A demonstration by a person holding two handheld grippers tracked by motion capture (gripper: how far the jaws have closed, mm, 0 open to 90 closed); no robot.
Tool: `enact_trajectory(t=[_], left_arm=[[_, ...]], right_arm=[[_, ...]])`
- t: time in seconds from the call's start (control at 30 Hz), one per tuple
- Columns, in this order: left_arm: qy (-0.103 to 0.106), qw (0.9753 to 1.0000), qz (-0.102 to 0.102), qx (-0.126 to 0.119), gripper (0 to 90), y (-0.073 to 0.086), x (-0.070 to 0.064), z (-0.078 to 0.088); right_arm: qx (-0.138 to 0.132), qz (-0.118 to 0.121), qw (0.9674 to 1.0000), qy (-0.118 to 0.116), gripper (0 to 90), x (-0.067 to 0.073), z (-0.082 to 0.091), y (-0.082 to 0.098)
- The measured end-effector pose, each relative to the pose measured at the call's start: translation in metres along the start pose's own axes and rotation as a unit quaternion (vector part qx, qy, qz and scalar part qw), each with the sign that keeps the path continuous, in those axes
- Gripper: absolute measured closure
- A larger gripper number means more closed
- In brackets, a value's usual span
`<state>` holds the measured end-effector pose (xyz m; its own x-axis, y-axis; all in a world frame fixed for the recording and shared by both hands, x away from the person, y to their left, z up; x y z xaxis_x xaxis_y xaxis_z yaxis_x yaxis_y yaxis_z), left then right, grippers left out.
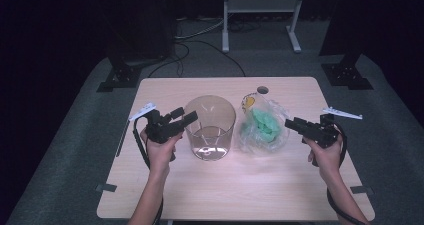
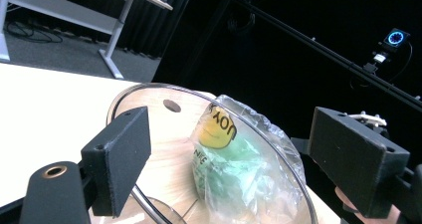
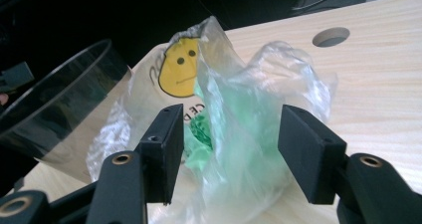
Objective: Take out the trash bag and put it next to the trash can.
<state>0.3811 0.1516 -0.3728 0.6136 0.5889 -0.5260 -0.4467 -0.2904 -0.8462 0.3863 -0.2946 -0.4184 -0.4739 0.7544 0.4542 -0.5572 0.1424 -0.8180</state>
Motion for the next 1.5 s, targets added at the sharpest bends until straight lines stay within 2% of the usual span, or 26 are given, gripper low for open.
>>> enact_trajectory(t=[0.5,0.93,1.5], left_arm=[[-0.001,1.0000,0.001,-0.001,15.8,0.001,0.000,0.000],[-0.002,1.0000,0.001,-0.005,15.8,0.000,0.000,0.002],[-0.001,1.0000,0.001,-0.005,15.8,0.000,-0.002,0.002]], right_arm=[[0.000,0.009,0.9999,0.011,40.5,-0.010,0.017,0.021],[-0.008,-0.005,0.9999,0.014,39.7,-0.018,0.025,0.041],[-0.020,-0.023,0.9995,0.012,38.4,-0.021,0.036,0.071]])
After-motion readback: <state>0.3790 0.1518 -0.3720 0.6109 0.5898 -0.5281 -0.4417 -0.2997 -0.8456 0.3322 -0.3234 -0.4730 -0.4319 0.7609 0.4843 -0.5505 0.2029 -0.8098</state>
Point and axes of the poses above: each handheld gripper's, and its own axes: z roughly backward along the jaws, y roughly out of its underside, x roughly to its left, the point moved 3 cm from there along -z, roughly forward along the jaws, and after that the axes turned 2 degrees about z, right-handed, at the moved point
